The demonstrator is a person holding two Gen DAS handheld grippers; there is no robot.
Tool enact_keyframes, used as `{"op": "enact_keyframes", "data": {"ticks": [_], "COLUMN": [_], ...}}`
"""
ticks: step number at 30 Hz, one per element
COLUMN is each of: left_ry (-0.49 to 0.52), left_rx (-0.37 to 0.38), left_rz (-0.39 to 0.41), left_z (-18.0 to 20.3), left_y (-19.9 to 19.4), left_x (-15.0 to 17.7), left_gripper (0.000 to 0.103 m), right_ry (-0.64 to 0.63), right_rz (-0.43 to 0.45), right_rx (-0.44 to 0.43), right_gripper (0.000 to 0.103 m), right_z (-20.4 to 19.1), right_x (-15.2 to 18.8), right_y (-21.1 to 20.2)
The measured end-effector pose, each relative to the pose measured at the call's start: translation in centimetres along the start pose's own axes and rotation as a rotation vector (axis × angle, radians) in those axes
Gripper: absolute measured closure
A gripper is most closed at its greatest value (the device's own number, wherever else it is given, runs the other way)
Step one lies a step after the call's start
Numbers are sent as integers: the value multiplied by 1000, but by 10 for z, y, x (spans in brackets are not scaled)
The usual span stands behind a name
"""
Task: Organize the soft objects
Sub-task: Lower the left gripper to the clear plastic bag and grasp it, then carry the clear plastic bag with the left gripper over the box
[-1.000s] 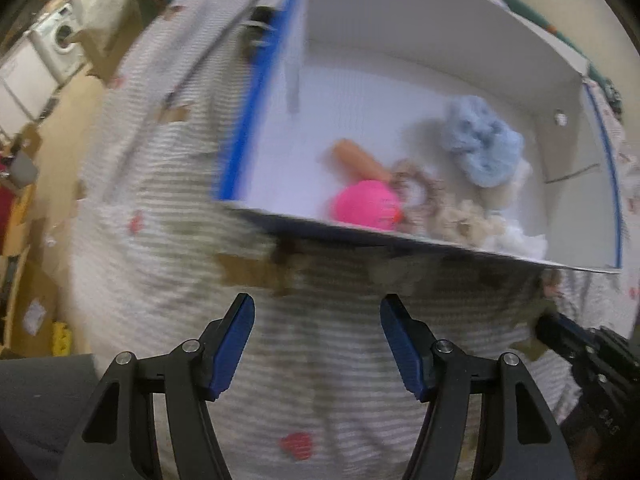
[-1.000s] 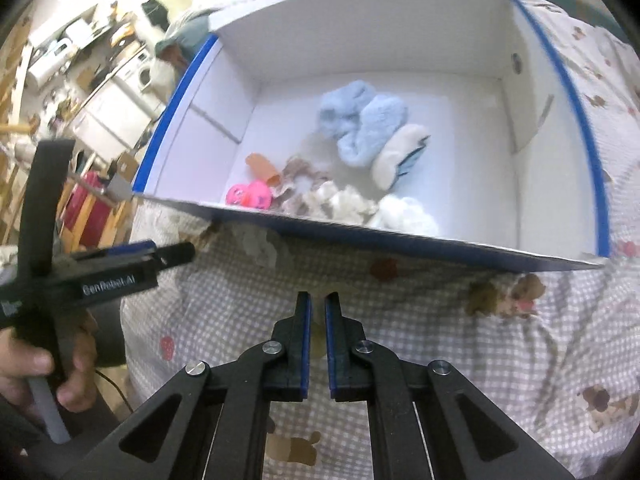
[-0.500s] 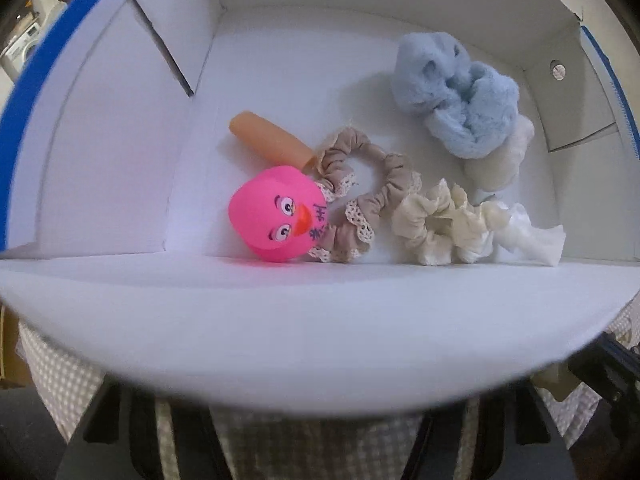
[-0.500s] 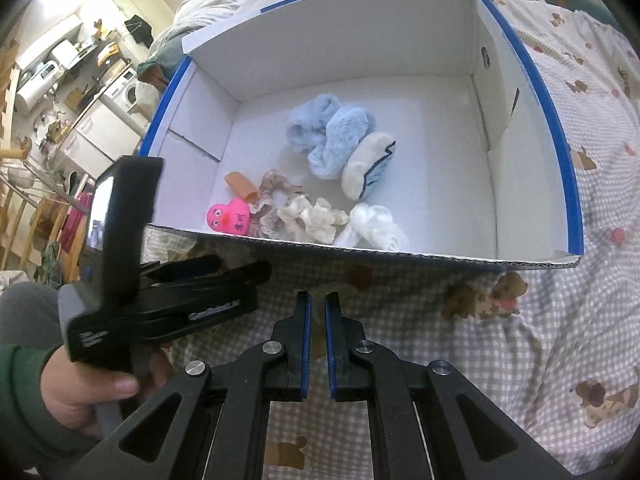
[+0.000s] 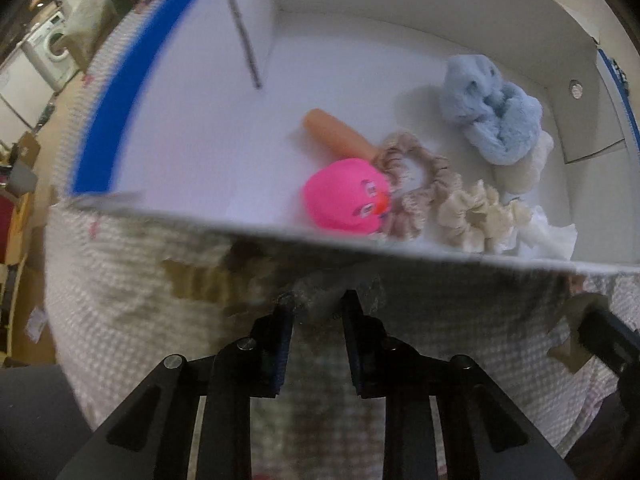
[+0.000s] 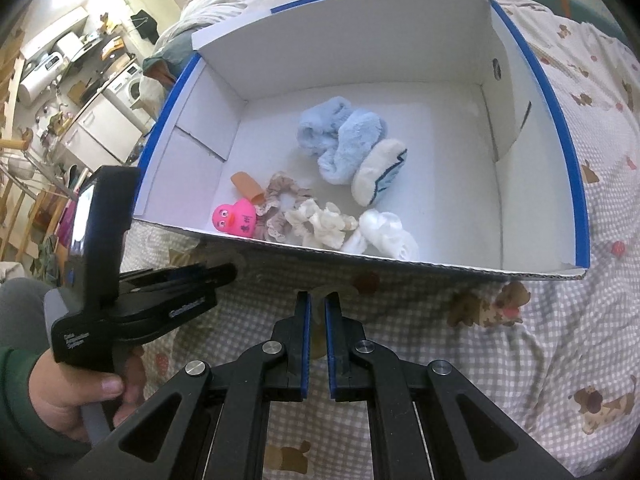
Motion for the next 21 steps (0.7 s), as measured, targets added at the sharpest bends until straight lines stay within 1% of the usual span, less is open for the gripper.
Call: {"op": "enact_keyframes", "data": {"ticks": [4,7,11,16,18,21], "left_ry": [-9,-8,-22,-27,-27,-25], "left_rx": [-25,-43,-40,-48,-50,-40], "left_rz": [-6,11,24,33,55,100], "left_z": [-16,-24,-35,-31,-24,-20], "left_y": [-12,-20,-31,-32,-37,-57], "left_x": [3,6,16,21,22,27], "left_gripper": [81,81,81,81,81,81], "right_ry": [-19,-41,-63,-67,-65,-60], "right_rz": [1,-1,0,15,24,50], "right_rx": [5,9,14,9,1,-17], "right_gripper": [95,95,95,95,95,95], "right_z": [-6,-12,-17,-22,-24,-28], "right_x": [1,3,5,8,9,7], "right_y": [1,1,0,-6,-10,-19]}}
Point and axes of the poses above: each gripper's, at about its wrist camera, not at the fingertips, and y roughly the way its jaws point, z to its right, x to its underside, the point moved 8 cm from there along y, roughly the way its jaws point, and after that the axes turned 10 degrees about -x, right-handed, at the moved point
